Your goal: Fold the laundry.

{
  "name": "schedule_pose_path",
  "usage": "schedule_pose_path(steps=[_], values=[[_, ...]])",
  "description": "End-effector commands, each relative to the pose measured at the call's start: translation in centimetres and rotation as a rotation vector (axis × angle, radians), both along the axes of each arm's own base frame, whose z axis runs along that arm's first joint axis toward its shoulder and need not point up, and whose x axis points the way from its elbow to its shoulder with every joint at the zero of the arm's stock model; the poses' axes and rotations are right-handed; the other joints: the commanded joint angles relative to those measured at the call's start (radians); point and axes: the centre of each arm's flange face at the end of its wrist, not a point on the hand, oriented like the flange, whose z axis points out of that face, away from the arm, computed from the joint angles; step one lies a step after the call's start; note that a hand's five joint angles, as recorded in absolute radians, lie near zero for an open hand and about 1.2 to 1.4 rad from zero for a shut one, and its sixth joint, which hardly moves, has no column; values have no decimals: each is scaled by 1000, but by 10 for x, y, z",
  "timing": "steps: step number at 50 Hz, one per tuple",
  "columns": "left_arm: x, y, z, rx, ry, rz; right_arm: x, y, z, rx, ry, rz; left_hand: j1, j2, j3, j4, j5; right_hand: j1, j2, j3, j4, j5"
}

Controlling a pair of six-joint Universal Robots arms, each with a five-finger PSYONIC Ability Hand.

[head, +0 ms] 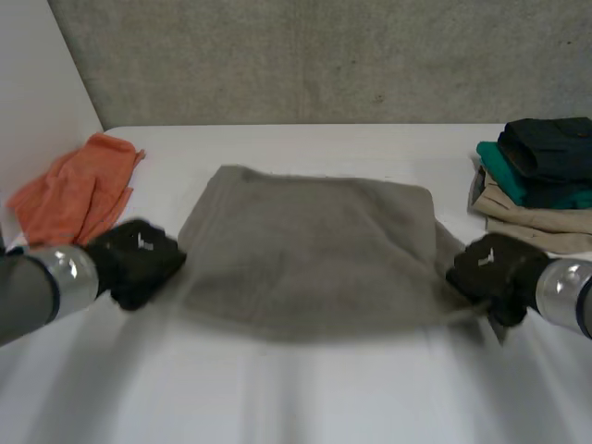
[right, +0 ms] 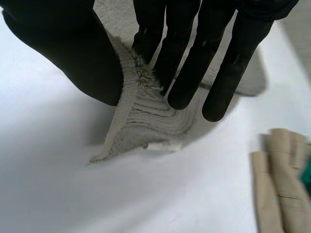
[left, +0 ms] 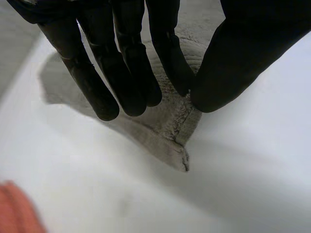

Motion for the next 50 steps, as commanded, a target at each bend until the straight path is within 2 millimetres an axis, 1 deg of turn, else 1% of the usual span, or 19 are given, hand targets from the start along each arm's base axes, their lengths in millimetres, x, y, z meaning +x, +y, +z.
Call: schedule_pose_path(steps=[1, 9, 13, 14, 15, 18, 19, 22, 23, 25, 27, 30, 36, 40, 43, 44, 47, 48, 50], values=[[7, -5, -18, 62, -115, -73, 10, -5, -13, 26, 52, 59, 236, 204, 209, 199, 244, 262, 228, 214, 203, 216], [-22, -84, -23, -138, -4, 57, 37, -54, -26, -102, -3, -46, 236, 204, 209, 199, 244, 262, 228, 214, 203, 216], [-41, -120, 6, -270, 94, 92, 54, -93, -8, -291, -50, -103, 236, 204, 209, 199, 244, 262, 228, 214, 203, 216], [-44, -127, 16, -309, 119, 98, 58, -102, 1, -350, -70, -116, 236, 204, 209, 199, 244, 262, 228, 214, 203, 216], [-50, -138, 45, -403, 188, 110, 65, -120, 23, -470, -115, -147, 236, 204, 209, 199, 244, 262, 228, 214, 203, 216], [-54, -150, 96, -543, 327, 134, 74, -141, 67, -664, -219, -190, 236, 204, 209, 199, 244, 262, 228, 214, 203, 216], [-54, -154, 133, -642, 438, 150, 78, -150, 98, -788, -312, -211, 236, 204, 209, 199, 244, 262, 228, 214, 203, 216], [-47, -156, 183, -767, 614, 192, 80, -155, 136, -919, -462, -231, 236, 204, 209, 199, 244, 262, 228, 214, 203, 216], [-43, -152, 209, -825, 715, 207, 81, -154, 155, -977, -558, -225, 236, 204, 209, 199, 244, 262, 228, 214, 203, 216], [-39, -149, 231, -872, 836, 223, 82, -148, 178, -1033, -685, -197, 236, 204, 209, 199, 244, 262, 228, 214, 203, 216], [-39, -147, 240, -892, 897, 223, 85, -143, 184, -1033, -750, -160, 236, 204, 209, 199, 244, 262, 228, 214, 203, 216], [-39, -153, 225, -858, 874, 240, 89, -136, 173, -984, -735, -118, 236, 204, 209, 199, 244, 262, 228, 214, 203, 216], [-29, -168, 161, -686, 758, 309, 91, -132, 134, -845, -646, -87, 236, 204, 209, 199, 244, 262, 228, 214, 203, 216], [-18, -172, 113, -565, 676, 340, 91, -128, 94, -706, -544, -68, 236, 204, 209, 199, 244, 262, 228, 214, 203, 216], [-9, -174, 65, -465, 606, 354, 88, -125, 52, -571, -454, -57, 236, 204, 209, 199, 244, 262, 228, 214, 203, 216], [-7, -174, 56, -448, 593, 358, 86, -122, 31, -504, -416, -55, 236, 204, 209, 199, 244, 262, 228, 214, 203, 216], [-2, -172, 23, -388, 547, 352, 83, -118, -1, -412, -361, -54, 236, 204, 209, 199, 244, 262, 228, 214, 203, 216], [0, -171, 16, -374, 536, 351, 81, -115, -22, -354, -324, -54, 236, 204, 209, 199, 244, 262, 228, 214, 203, 216], [3, -169, -2, -339, 504, 343, 79, -115, -34, -326, -309, -60, 236, 204, 209, 199, 244, 262, 228, 214, 203, 216]])
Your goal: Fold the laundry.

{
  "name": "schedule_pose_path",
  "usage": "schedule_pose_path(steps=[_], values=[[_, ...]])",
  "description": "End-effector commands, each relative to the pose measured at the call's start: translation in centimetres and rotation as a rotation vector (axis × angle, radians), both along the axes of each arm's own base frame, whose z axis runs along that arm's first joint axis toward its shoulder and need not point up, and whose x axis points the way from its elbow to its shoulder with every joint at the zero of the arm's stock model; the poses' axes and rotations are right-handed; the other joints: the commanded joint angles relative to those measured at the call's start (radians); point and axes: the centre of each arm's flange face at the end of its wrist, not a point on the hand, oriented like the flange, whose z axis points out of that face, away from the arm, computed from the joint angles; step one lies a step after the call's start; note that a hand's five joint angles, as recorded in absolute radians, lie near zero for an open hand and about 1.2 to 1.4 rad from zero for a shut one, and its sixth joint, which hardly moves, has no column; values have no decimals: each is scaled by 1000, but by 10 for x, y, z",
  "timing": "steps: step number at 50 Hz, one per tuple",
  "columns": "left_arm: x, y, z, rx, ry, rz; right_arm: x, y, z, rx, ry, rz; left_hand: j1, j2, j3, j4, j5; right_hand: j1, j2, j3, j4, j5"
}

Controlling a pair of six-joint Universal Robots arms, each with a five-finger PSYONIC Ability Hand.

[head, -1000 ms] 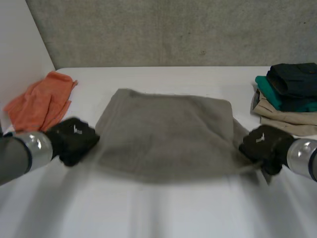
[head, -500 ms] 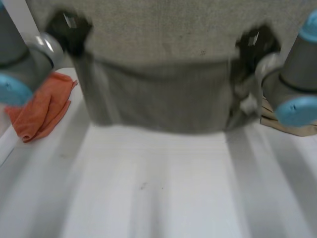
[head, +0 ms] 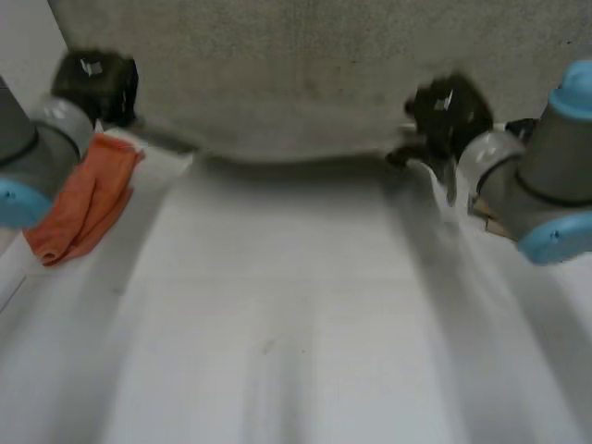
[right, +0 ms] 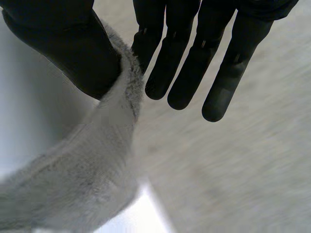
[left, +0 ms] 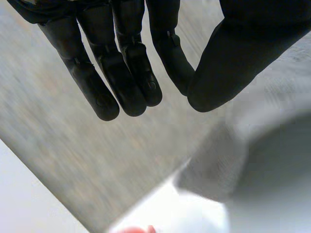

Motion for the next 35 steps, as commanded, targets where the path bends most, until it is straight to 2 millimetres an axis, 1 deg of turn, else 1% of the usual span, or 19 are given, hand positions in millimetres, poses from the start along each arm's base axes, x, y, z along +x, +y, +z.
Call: schedule_pose_path(steps=[1, 4, 7, 11, 15, 17, 20, 21, 22, 23, 24, 25, 26, 28, 29, 30, 32, 33, 35], values=[[13, 6, -69, 141, -89, -33, -10, 9, -85, 242, 131, 3, 236, 200, 207, 195, 228, 262, 228, 210, 200, 216], [16, 9, -77, 160, -116, -41, -15, 9, -97, 287, 122, -20, 236, 200, 207, 195, 228, 262, 228, 210, 200, 216], [16, 12, -79, 168, -131, -46, -21, 7, -101, 340, 54, -69, 236, 200, 207, 195, 228, 262, 228, 210, 200, 216], [18, 16, -79, 176, -143, -47, -29, 5, -104, 414, -61, -137, 236, 200, 207, 195, 228, 51, 17, -1, -11, 4], [18, 18, -76, 175, -139, -48, -38, 3, -107, 467, -145, -202, 236, 200, 207, 195, 228, -26, -60, -78, -88, -72], [16, 21, -76, 179, -139, -56, -40, 3, -108, 481, -166, -213, 236, 200, 207, 195, 228, -9, -43, -61, -71, -55], [9, 31, -81, 208, -147, -92, -39, 5, -110, 494, -174, -204, 236, 200, 207, 195, 228, 187, 153, 135, 125, 141], [7, 34, -83, 218, -149, -102, -38, 6, -109, 494, -173, -199, 152, 116, 123, 111, 144, 261, 227, 209, 199, 215], [0, 41, -86, 233, -157, -128, -36, 6, -105, 484, -174, -186, -384, -420, -413, -425, -392, 262, 228, 210, 200, 216], [-3, 45, -89, 242, -164, -138, -35, 7, -103, 478, -177, -179, -663, -698, -691, -703, -670, 262, 228, 210, 200, 216], [-5, 48, -91, 250, -171, -144, -33, 7, -99, 471, -181, -170, -782, -817, -810, -822, -789, 262, 228, 210, 200, 216], [-8, 51, -93, 258, -178, -151, -31, 9, -93, 462, -182, -159, -818, -854, -847, -858, -825, 262, 228, 210, 200, 216], [-10, 56, -98, 271, -197, -157, -26, 13, -81, 441, -190, -134, -830, -866, -859, -870, -837, 262, 228, 210, 200, 216], [-11, 60, -100, 279, -212, -158, -21, 18, -65, 411, -199, -109, -868, -904, -897, -908, -876, 262, 228, 210, 200, 216], [-10, 62, -103, 293, -218, -148, -18, 21, -57, 394, -206, -95, -929, -965, -958, -970, -937, 262, 228, 210, 200, 216], [-9, 64, -103, 298, -221, -144, -11, 27, -39, 357, -220, -67, -950, -986, -979, -991, -958, 262, 228, 210, 200, 216], [-9, 67, -103, 305, -223, -137, -3, 34, -19, 312, -242, -38, -974, -1009, -1002, -1014, -981, 262, 228, 210, 200, 216], [-9, 69, -104, 311, -223, -129, 4, 41, 2, 268, -267, -9, -986, -1022, -1015, -1027, -994, 262, 228, 210, 200, 216], [-10, 70, -106, 321, -223, -121, 12, 48, 21, 233, -298, 19, -986, -1022, -1015, -1027, -994, 262, 228, 210, 200, 216]])
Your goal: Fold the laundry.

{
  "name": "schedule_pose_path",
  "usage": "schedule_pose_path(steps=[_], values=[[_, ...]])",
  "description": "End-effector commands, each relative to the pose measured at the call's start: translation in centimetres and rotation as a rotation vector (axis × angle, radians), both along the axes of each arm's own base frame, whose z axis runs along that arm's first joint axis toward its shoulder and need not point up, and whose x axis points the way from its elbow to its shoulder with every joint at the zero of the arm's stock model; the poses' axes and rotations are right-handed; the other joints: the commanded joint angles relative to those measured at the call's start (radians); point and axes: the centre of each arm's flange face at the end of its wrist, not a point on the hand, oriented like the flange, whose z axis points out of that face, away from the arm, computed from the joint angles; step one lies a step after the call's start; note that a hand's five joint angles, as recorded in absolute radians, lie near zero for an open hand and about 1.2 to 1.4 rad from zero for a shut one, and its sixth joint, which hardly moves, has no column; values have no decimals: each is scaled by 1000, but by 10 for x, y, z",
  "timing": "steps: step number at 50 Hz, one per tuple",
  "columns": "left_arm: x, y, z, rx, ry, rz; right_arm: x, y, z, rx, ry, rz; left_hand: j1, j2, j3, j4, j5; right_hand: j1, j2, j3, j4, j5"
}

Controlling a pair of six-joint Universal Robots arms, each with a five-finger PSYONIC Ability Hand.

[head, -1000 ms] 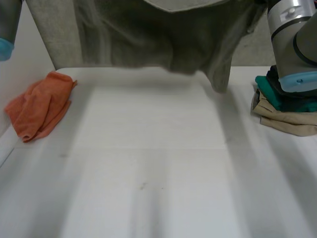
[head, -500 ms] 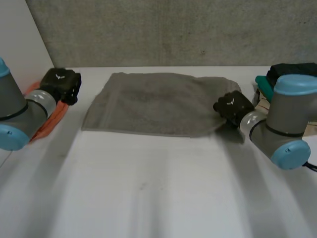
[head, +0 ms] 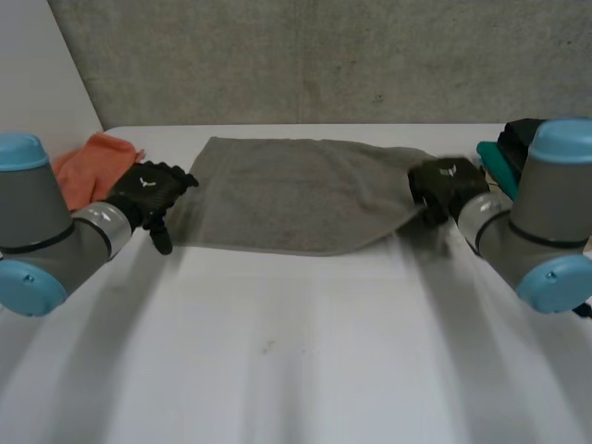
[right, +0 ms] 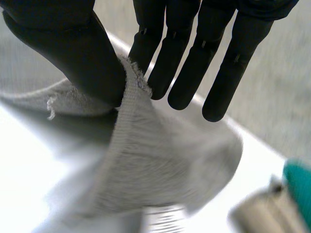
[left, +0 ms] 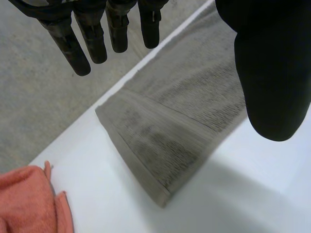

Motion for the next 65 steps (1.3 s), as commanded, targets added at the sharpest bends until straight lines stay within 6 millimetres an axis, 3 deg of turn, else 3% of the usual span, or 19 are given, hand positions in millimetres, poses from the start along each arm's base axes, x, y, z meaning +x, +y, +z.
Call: schedule_pose_path(steps=[1, 5, 13, 22, 28, 32, 33, 34, 36, 37, 40, 44, 45, 49, 51, 56, 62, 65], values=[[0, 9, -6, 32, -18, 32, 32, 32, 82, -178, -109, 86, -46, -46, -47, -35, -47, 260, 221, 209, 201, 223], [-6, 12, -19, 84, 8, 66, 51, 57, 117, -214, -159, 119, -46, -46, -47, -35, -47, 260, 221, 209, 201, 223], [-17, 15, -27, 141, 47, 137, 81, 106, 163, -264, -221, 175, -46, -46, -47, -35, -47, 260, 221, 209, 201, 223], [-23, 6, -28, 141, 56, 201, 87, 150, 217, -330, -362, 220, -46, -46, -47, -35, -47, 260, 221, 209, 201, 223], [-26, 3, -37, 154, 37, 220, 81, 159, 236, -370, -402, 209, -46, -46, -47, -35, -47, 260, 221, 209, 201, 223], [-20, -4, -40, 146, 27, 260, 74, 155, 237, -371, -394, 186, 540, 540, 539, 551, 539, 260, 221, 209, 201, 223], [-14, -9, -38, 131, 31, 279, 69, 148, 234, -365, -378, 167, 931, 931, 931, 942, 930, 260, 221, 209, 201, 223], [-9, -13, -35, 117, 37, 292, 66, 144, 231, -361, -366, 156, 1147, 1147, 1147, 1158, 1146, 260, 221, 209, 201, 223], [-1, -21, -24, 77, 51, 309, 60, 134, 224, -350, -331, 131, 1175, 1175, 1175, 1187, 1175, 260, 221, 209, 201, 223], [10, -28, -5, 24, 68, 326, 53, 124, 216, -341, -290, 108, 1175, 1175, 1175, 1187, 1175, 260, 221, 209, 201, 223], [26, -32, 25, -39, 87, 324, 43, 108, 200, -323, -217, 79, 1175, 1175, 1175, 1187, 1175, 260, 221, 209, 201, 223], [37, -10, 71, -106, 111, 187, 26, 87, 175, -288, -109, 43, 1175, 1175, 1175, 1187, 1175, 260, 221, 209, 201, 223], [39, 2, 92, -146, 119, 115, 18, 79, 165, -274, -71, 30, 1175, 1175, 1175, 1187, 1175, 260, 221, 209, 201, 223], [45, 35, 135, -227, 137, 2, 2, 63, 141, -239, 42, 10, 1175, 1175, 1175, 1187, 1175, 260, 221, 209, 201, 223], [49, 41, 143, -239, 140, 0, -5, 56, 130, -223, 98, 7, 1175, 1175, 1175, 1187, 1175, 260, 221, 209, 201, 223], [52, 30, 121, -167, 113, 45, -15, 41, 93, -149, 263, 22, 1175, 1175, 1175, 1187, 1175, 260, 221, 209, 201, 223], [46, -7, 63, -44, -32, 59, -7, 17, 44, -58, 318, 45, 1175, 1175, 1175, 1187, 1175, 260, 221, 209, 201, 223], [30, -20, 44, -7, -90, 24, 5, 5, 24, -46, 319, 59, 1175, 1175, 1175, 1187, 1175, 260, 221, 209, 201, 223]])
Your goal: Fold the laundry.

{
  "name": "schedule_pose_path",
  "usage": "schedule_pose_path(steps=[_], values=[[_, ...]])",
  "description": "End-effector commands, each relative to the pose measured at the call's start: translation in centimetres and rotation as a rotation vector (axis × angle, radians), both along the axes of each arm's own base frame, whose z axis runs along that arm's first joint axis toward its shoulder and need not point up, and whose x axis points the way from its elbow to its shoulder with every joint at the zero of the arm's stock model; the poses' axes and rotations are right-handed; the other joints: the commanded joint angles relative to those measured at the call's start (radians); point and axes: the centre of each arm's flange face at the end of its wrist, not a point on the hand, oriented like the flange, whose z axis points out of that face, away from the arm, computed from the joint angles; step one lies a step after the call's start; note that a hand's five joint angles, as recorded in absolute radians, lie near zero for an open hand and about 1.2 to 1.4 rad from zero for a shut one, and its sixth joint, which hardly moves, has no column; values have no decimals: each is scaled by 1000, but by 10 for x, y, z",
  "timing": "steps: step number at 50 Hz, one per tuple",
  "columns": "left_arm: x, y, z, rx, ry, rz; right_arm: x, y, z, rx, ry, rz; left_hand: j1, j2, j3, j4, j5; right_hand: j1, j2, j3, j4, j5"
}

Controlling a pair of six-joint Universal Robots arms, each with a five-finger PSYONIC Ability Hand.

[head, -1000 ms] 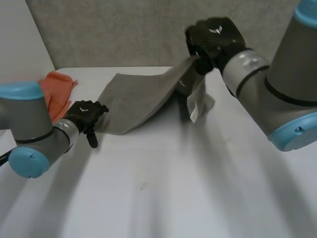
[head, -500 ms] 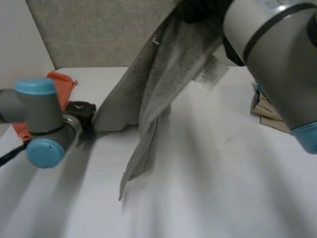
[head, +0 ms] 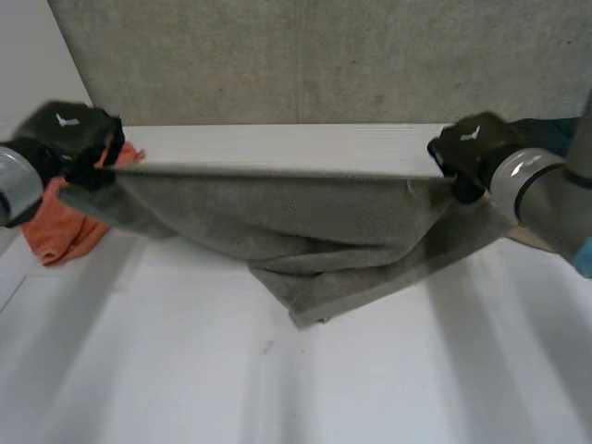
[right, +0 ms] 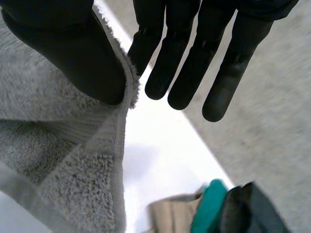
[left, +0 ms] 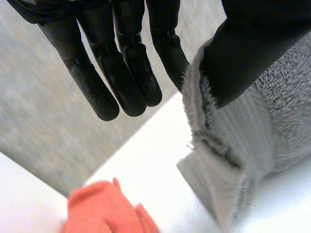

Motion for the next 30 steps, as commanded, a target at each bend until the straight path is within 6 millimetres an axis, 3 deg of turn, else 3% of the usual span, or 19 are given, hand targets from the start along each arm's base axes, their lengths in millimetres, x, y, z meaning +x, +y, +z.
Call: schedule_pose_path(steps=[1, 6, 10, 11, 12, 14, 15, 19, 22, 25, 29, 30], values=[[-25, -41, -56, 105, -152, -26, 21, -30, -49, 52, 17, 18, 214, 201, 208, 199, 244, 260, 221, 209, 200, 223], [-48, -72, -37, -2, -113, -23, 41, -68, -51, -97, -46, 2, 214, 201, 208, 199, 244, 260, 221, 209, 200, 223], [-61, -91, 23, -203, 21, -8, 53, -103, -9, -385, -127, -63, 214, 201, 208, 199, 244, 260, 221, 209, 200, 223], [-63, -95, 54, -308, 90, -4, 55, -111, 16, -510, -179, -91, 214, 201, 208, 199, 244, 260, 221, 209, 200, 223], [-65, -95, 70, -361, 123, -2, 56, -114, 31, -575, -210, -103, 214, 201, 208, 199, 244, 260, 221, 209, 200, 223], [-63, -93, 103, -468, 195, 13, 57, -117, 55, -688, -274, -120, 214, 201, 208, 199, 244, 260, 221, 209, 200, 223], [-61, -87, 136, -570, 273, 29, 57, -116, 78, -784, -339, -126, 214, 201, 208, 199, 244, 260, 221, 209, 200, 223], [-53, -74, 188, -750, 445, 60, 56, -103, 119, -929, -478, -109, 214, 201, 208, 199, 244, 260, 221, 209, 200, 223], [-52, -71, 197, -795, 503, 59, 58, -92, 131, -961, -522, -81, 214, 201, 208, 199, 244, 260, 221, 209, 200, 223], [-56, -74, 186, -772, 509, 41, 60, -82, 128, -946, -512, -40, 214, 201, 208, 199, 244, 260, 221, 209, 200, 223], [-50, -86, 152, -676, 457, 67, 56, -78, 113, -878, -469, -30, 214, 201, 208, 199, 244, 260, 221, 209, 200, 223], [-45, -91, 136, -630, 432, 85, 54, -79, 107, -855, -456, -35, 214, 201, 208, 199, 244, 260, 221, 209, 200, 223]])
